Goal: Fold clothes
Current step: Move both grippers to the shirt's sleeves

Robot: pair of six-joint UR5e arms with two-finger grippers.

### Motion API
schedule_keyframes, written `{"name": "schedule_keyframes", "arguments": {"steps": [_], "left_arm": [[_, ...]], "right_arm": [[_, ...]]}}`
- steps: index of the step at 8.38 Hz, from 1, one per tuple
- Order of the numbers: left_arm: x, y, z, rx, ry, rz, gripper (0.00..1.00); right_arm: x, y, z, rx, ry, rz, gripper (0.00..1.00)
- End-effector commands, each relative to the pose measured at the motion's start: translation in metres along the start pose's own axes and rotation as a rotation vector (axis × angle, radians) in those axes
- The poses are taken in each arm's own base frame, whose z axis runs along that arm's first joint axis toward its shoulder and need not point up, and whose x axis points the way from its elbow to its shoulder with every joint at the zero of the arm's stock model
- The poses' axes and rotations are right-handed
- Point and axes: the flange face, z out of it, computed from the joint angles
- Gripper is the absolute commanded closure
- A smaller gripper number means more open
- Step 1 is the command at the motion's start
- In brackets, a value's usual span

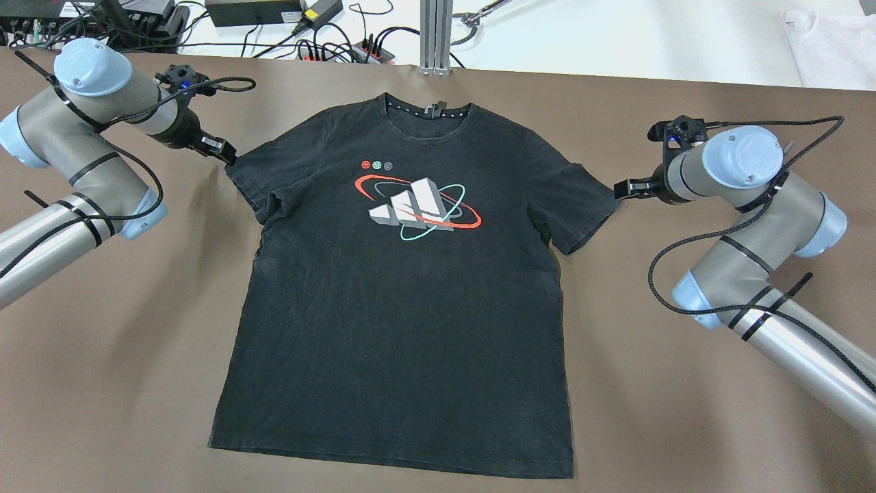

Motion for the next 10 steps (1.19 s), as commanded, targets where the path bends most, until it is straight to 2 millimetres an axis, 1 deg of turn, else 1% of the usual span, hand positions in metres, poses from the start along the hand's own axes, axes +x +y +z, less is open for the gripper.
{"name": "schedule_keyframes", "arguments": {"steps": [1,2,3,5,6,7,8,10], "left_arm": [[0.001,0.007,0.01,-0.018,0.0,0.001,0.37],[0.005,0.011,0.016,-0.026,0.002,0.007,0.37],[0.004,0.012,0.018,-0.024,0.003,0.01,0.37],[0.007,0.015,0.021,-0.025,0.007,0.016,0.45],[0.007,0.015,0.021,-0.026,0.009,0.014,0.54],[0.008,0.014,0.021,-0.025,0.009,0.015,0.75],[0.01,0.013,0.019,-0.022,0.014,0.016,1.0],[0.014,0.01,0.014,-0.021,0.039,0.02,1.0]], "right_arm": [[-0.001,0.002,0.001,-0.003,0.0,0.0,0.06],[-0.002,0.002,0.001,-0.003,-0.002,-0.001,0.06],[-0.002,0.002,0.001,-0.003,-0.002,-0.002,0.06],[-0.002,0.003,0.002,-0.004,-0.002,-0.001,0.06],[-0.001,0.003,0.002,-0.004,-0.001,-0.001,0.06],[-0.001,0.003,0.002,-0.004,-0.001,0.0,0.06],[-0.001,0.003,0.002,-0.004,-0.001,0.0,0.06],[-0.002,0.002,0.001,-0.002,-0.003,0.0,0.06]]}}
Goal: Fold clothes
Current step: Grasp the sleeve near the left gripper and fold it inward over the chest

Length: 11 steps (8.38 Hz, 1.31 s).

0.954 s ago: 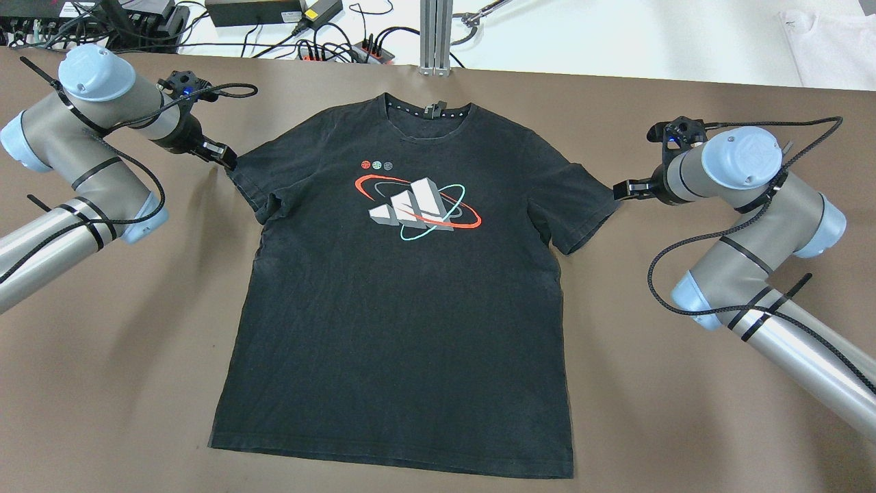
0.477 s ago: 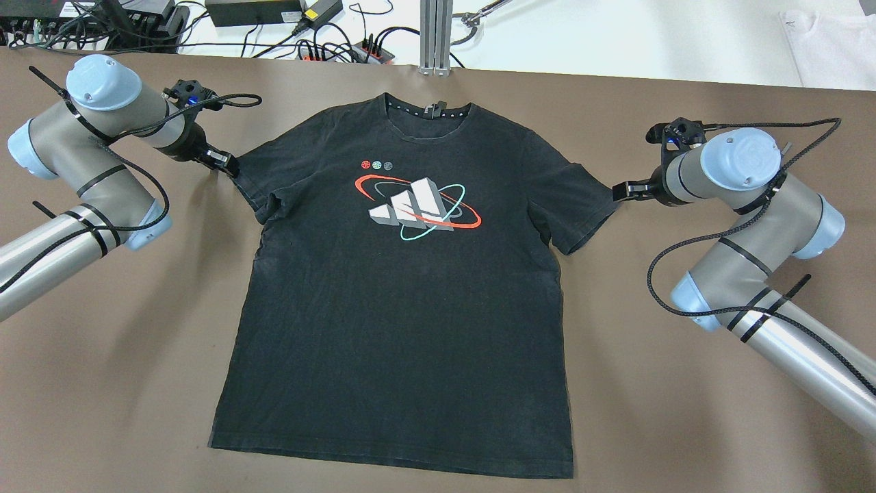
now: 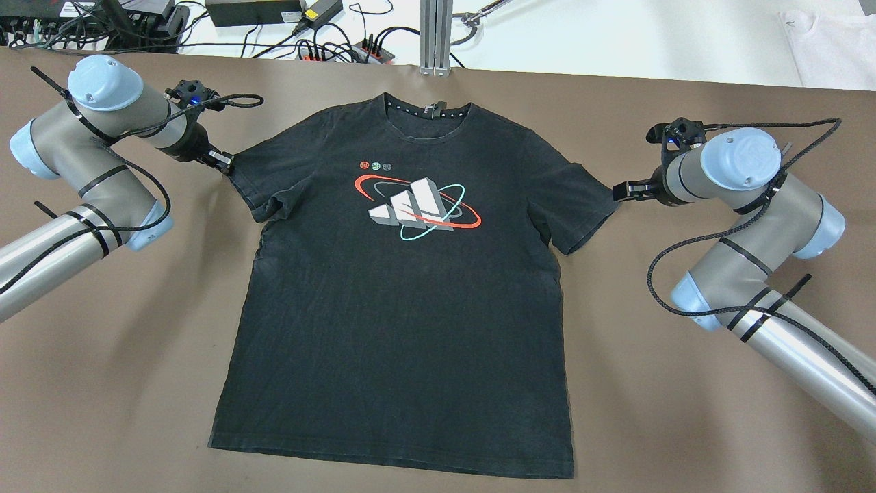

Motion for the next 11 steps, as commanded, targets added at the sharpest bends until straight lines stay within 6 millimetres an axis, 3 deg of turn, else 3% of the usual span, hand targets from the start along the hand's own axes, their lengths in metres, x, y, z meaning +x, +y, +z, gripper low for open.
{"name": "schedule_keyframes", "arguments": {"steps": [1,3,6,8,9,11], "left_arm": [[0.004,-0.004,-0.008,-0.001,0.037,0.003,1.0],[0.022,-0.016,-0.032,0.037,0.077,-0.041,1.0],[0.071,-0.037,-0.065,0.088,0.134,-0.168,1.0],[0.104,-0.065,-0.082,0.128,0.161,-0.248,1.0],[0.129,-0.073,-0.082,0.144,0.167,-0.284,1.0],[0.204,-0.088,-0.071,0.159,0.13,-0.319,1.0]], "right_arm": [[-0.001,-0.001,-0.001,0.002,-0.002,-0.001,0.06],[-0.001,-0.001,-0.001,0.002,-0.002,-0.001,0.06],[-0.001,-0.001,-0.001,0.002,-0.002,0.001,0.06],[-0.001,-0.001,-0.001,0.002,-0.002,0.001,0.06],[-0.001,-0.001,-0.001,0.002,-0.002,0.002,0.06],[-0.001,-0.001,-0.001,0.002,-0.002,0.002,0.06]]}}
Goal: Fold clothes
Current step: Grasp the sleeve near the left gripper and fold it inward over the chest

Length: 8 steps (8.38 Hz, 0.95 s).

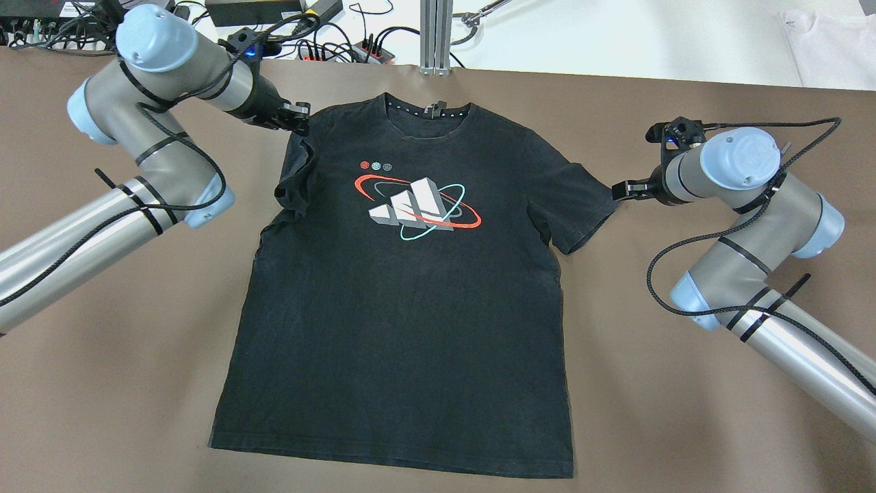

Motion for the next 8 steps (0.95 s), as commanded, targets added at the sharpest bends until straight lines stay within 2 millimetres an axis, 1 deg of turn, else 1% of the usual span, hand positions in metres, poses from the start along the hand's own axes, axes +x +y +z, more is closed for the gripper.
{"name": "schedule_keyframes", "arguments": {"steps": [1,2,3,4,5,6,7,8], "left_arm": [[0.1,0.023,0.035,0.03,-0.04,-0.052,1.0],[0.124,0.039,0.049,0.052,-0.046,-0.055,1.0],[0.141,0.055,0.063,0.055,-0.049,-0.067,1.0],[0.148,0.065,0.07,0.068,-0.059,-0.068,1.0],[0.151,0.07,0.075,0.081,-0.069,-0.072,1.0],[0.147,0.069,0.079,0.097,-0.087,-0.081,1.0],[0.149,0.066,0.076,0.101,-0.081,-0.082,0.94],[0.152,0.067,0.074,0.105,-0.073,-0.081,0.01]], "right_arm": [[0.0,0.0,0.0,0.001,0.001,0.001,0.06],[0.0,0.0,0.0,0.001,0.001,0.001,0.06],[0.001,0.0,0.001,-0.001,0.003,0.001,0.06],[0.001,0.0,0.001,-0.001,0.003,0.001,0.06],[0.001,0.001,0.002,-0.003,0.004,-0.001,0.06],[0.001,0.001,0.002,-0.003,0.004,-0.001,0.06],[0.001,0.001,0.002,-0.004,0.005,-0.002,0.06],[-0.001,0.002,0.003,-0.007,0.005,-0.002,0.06]]}}
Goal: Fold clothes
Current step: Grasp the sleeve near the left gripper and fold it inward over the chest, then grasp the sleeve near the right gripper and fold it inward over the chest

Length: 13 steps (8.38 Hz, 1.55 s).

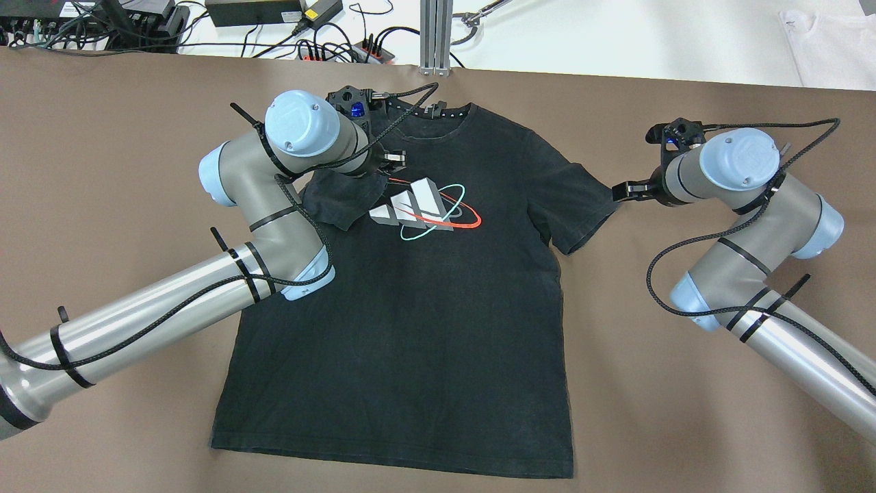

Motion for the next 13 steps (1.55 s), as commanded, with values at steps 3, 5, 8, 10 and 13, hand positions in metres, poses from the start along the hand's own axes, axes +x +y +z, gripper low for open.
{"name": "schedule_keyframes", "arguments": {"steps": [3,5,8,10,13], "left_arm": [[0.014,-0.002,-0.014,0.024,0.037,-0.08,0.0],[0.011,-0.001,-0.012,0.027,0.032,-0.079,0.0],[0.012,-0.003,-0.013,0.054,0.026,-0.078,0.0],[0.012,-0.002,-0.013,0.053,0.026,-0.078,0.0],[0.01,-0.002,-0.012,0.052,0.023,-0.077,0.0]], "right_arm": [[-0.026,-0.025,0.001,0.024,-0.035,0.076,0.08],[-0.012,-0.017,0.028,0.052,-0.084,0.162,0.08],[-0.008,-0.006,0.038,0.077,-0.134,0.217,0.11],[0.005,0.007,0.041,0.083,-0.151,0.236,0.28],[0.013,0.018,0.047,0.077,-0.138,0.231,0.44]]}}
